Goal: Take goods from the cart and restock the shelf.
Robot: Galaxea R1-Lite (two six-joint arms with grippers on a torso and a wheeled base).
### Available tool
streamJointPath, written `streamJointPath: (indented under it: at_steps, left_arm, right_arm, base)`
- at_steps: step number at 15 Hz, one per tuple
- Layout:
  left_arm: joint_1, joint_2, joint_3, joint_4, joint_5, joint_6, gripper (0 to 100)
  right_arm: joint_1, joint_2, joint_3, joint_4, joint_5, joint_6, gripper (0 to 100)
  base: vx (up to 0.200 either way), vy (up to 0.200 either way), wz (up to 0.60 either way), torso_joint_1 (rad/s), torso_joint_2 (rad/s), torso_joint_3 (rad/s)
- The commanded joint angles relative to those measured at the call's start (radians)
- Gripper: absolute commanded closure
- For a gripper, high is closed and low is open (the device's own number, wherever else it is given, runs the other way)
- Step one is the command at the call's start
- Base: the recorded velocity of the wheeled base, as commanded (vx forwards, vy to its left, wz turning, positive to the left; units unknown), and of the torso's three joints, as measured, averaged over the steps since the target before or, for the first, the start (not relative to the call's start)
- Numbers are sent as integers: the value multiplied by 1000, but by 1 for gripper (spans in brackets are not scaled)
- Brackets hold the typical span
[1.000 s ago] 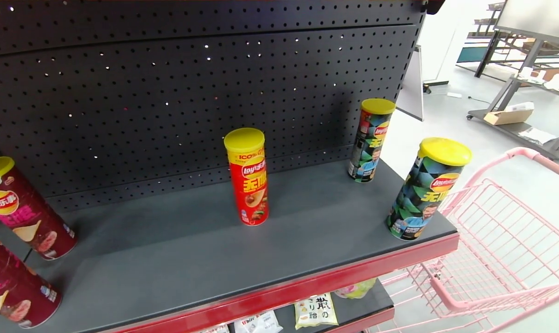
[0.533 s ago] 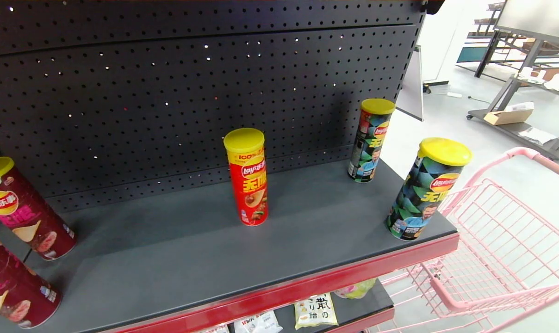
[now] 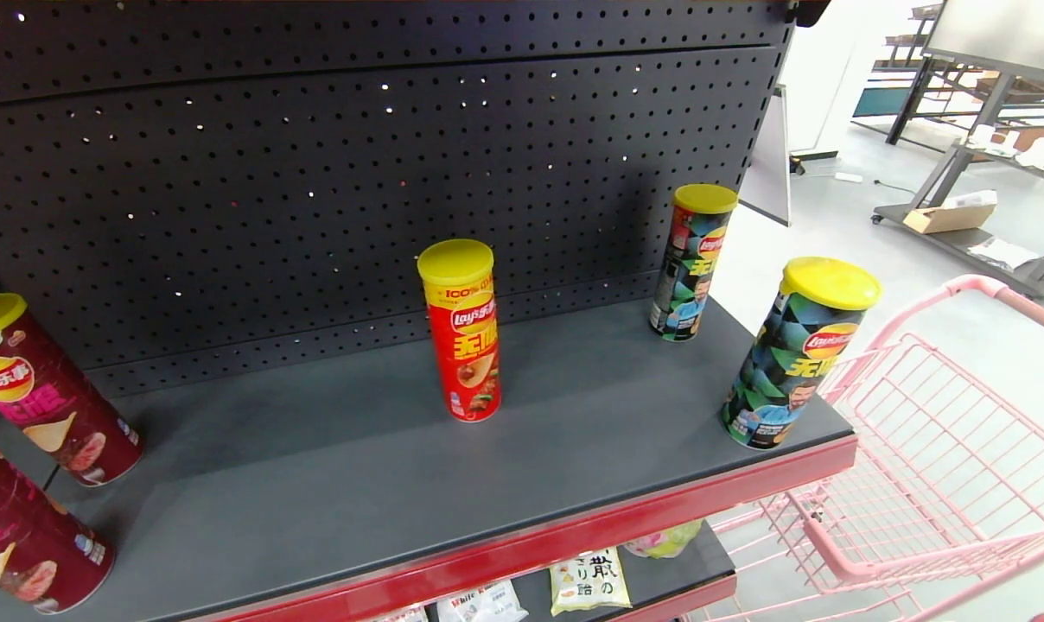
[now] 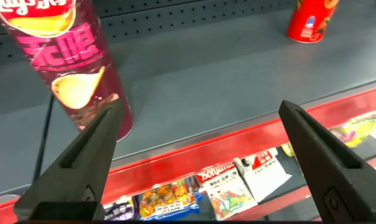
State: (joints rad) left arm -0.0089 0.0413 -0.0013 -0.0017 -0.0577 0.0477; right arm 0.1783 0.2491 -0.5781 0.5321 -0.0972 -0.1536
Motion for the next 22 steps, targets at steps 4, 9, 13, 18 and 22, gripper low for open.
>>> streamJointPath:
  at_steps: [4,9,13,18,22]
  left_arm:
    - [-2,6,0,-1,-14,-2,0]
    - [-32,302,-286,-15,-31,-158,0]
    - [-123,644,-534,-43,-183,-124,0]
    - [-194,917,-496,-193,-396,-22,0]
    - [-220,1178,-500,-370,-481,60,0]
  right_arm:
    - [4,13,187,-215,-2,-32,100]
    - [-22,38,207,-221,4,-27,100]
    - [-20,42,245,-224,8,-26,100]
    - [-19,41,236,-225,8,-15,100]
    - [-19,48,230,-245,7,-6,100]
  base:
    - [0,0,0,0,0,0]
    - [0,0,0,0,0,0]
    - [0,0,0,0,0,0]
    - [0,0,0,0,0,0]
    - [0,0,0,0,0,0]
